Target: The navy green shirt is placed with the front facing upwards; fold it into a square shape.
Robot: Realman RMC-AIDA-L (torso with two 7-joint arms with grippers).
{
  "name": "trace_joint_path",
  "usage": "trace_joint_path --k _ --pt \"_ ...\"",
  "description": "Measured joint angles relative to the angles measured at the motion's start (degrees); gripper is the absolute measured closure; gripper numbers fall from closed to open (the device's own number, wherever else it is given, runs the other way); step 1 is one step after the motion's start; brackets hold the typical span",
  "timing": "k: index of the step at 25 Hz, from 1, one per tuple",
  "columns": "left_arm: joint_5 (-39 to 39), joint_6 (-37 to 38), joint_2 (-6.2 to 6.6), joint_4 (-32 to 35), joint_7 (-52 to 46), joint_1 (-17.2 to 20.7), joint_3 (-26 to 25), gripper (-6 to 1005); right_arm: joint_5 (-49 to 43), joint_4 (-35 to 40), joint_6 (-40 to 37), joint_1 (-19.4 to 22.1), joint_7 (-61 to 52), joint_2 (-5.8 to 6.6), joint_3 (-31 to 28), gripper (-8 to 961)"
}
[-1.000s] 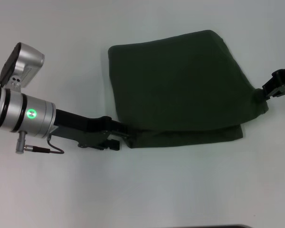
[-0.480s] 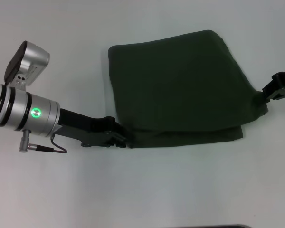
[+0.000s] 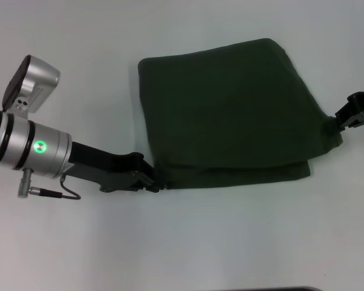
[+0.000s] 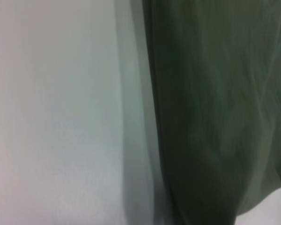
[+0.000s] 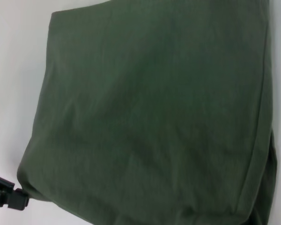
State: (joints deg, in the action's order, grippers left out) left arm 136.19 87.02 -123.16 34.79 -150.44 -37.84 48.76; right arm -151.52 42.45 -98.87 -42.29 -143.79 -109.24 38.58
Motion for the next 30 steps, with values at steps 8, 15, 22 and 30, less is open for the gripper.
trace_joint_path --k 8,15,22,30 --pt "0.2 1.6 0.74 0.3 0.4 0.8 -0.8 914 0.0 0.0 0.1 -0.2 0.0 0.02 0.0 930" --pt "-0.1 4.8 1.21 0.2 3.6 0.5 -3.7 882 0.0 0.0 0.0 -0.5 -0.3 0.02 0.0 930" --pt "0.2 4.0 1.38 -0.2 3.6 1.4 -7.0 699 0.1 0.0 0.1 -0.6 -0.3 0.02 0.0 929" --pt "0.4 2.2 1.08 -1.1 1.3 0.8 -4.4 542 0.1 0.0 0.1 -0.7 -0.3 0.09 0.0 929"
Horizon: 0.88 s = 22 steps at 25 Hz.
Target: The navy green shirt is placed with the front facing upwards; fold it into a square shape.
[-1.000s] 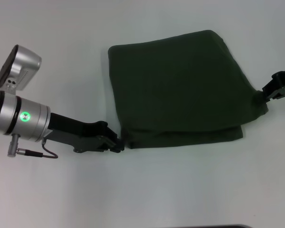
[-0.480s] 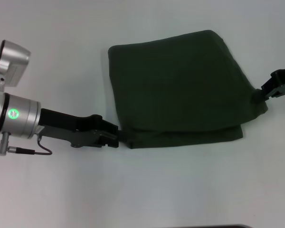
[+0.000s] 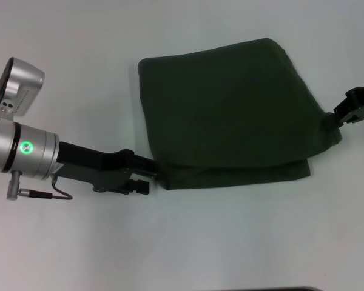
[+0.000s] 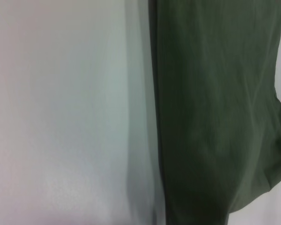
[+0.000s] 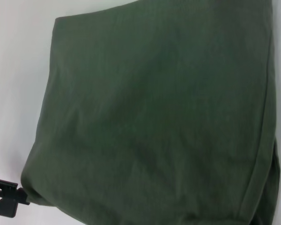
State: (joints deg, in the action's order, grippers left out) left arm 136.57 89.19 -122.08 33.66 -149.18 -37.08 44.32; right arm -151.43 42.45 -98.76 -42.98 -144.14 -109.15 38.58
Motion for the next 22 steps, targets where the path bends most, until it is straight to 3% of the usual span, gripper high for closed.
trace_joint_path --k 6,22 --pt "0.0 -2.0 -0.32 -1.6 0.0 -0.3 0.1 421 0.0 0.0 0.1 0.0 0.0 0.02 0.0 929" --pt "-0.2 -4.7 -1.03 -3.5 0.5 -2.1 0.6 474 0.0 0.0 0.0 0.0 0.0 -0.08 -0.1 926"
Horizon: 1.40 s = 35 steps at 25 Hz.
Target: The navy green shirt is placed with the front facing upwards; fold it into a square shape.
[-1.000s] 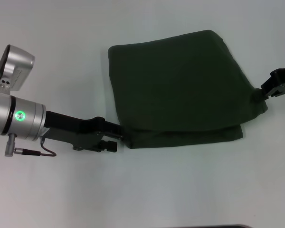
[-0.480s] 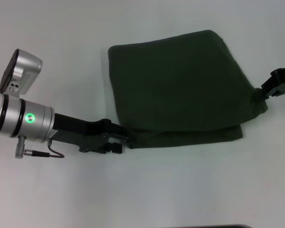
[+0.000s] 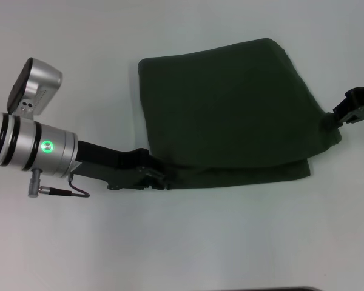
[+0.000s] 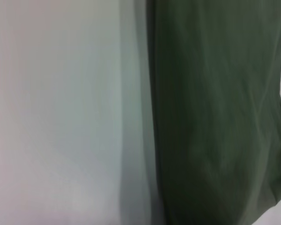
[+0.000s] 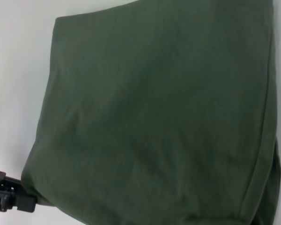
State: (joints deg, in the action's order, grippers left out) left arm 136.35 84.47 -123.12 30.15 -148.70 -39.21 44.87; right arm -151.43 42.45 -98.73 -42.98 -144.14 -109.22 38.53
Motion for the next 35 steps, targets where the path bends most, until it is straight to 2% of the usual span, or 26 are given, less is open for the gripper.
trace_joint_path --k 3,13,16,21,35 --pt "0.1 0.0 0.0 0.0 -0.4 -0.4 1.2 483 0.0 0.0 0.0 0.0 0.0 0.0 -0.1 926" --pt "0.2 -0.3 0.24 0.2 -0.5 -0.4 1.5 944 0.0 0.0 0.0 0.0 0.0 0.07 -0.4 925" --pt "0.2 0.1 0.44 0.3 -0.5 -0.5 1.5 968 0.0 0.0 0.0 0.0 0.0 0.1 -0.4 924" --pt "0.9 1.4 1.15 0.5 -0.8 -0.3 1.5 948 0.0 0.0 0.2 -0.1 0.0 0.18 -0.4 923" --pt "3.1 1.8 1.64 1.1 -1.1 0.1 1.2 893 0.0 -0.4 0.3 -0.6 -0.1 0.18 -0.2 922"
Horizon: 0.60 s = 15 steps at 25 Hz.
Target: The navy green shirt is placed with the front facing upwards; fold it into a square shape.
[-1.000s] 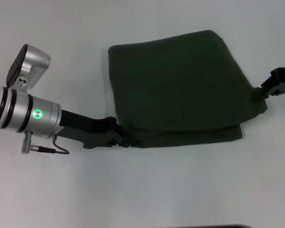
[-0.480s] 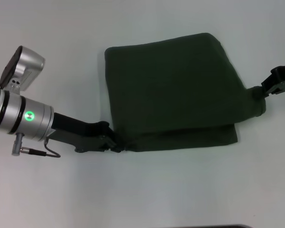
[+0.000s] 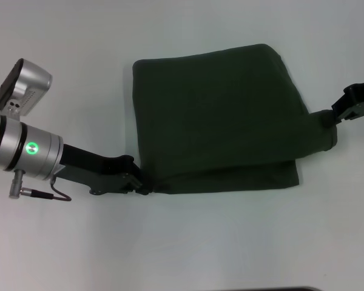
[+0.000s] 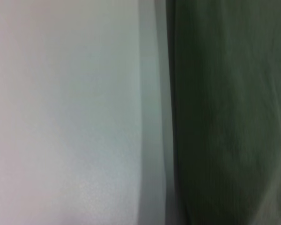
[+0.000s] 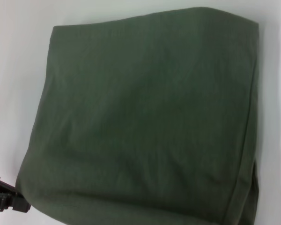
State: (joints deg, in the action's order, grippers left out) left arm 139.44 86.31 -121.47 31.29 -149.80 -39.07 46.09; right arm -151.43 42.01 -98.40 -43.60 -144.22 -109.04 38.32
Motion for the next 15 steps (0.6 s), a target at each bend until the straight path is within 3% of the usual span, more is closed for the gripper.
trace_joint_path --k 7,14,15 --pt "0.1 0.9 0.56 0.0 0.7 0.2 -0.8 866 0.0 -0.4 0.2 -0.1 -0.1 0.14 -0.7 921" --pt "0.1 3.6 2.21 3.1 0.5 2.3 -4.8 838 0.0 -0.4 -0.3 0.1 0.0 0.95 -2.7 883" --pt "0.1 4.1 2.46 4.3 0.2 2.7 -5.4 772 0.0 -0.4 -0.7 0.3 0.0 1.02 -2.7 871"
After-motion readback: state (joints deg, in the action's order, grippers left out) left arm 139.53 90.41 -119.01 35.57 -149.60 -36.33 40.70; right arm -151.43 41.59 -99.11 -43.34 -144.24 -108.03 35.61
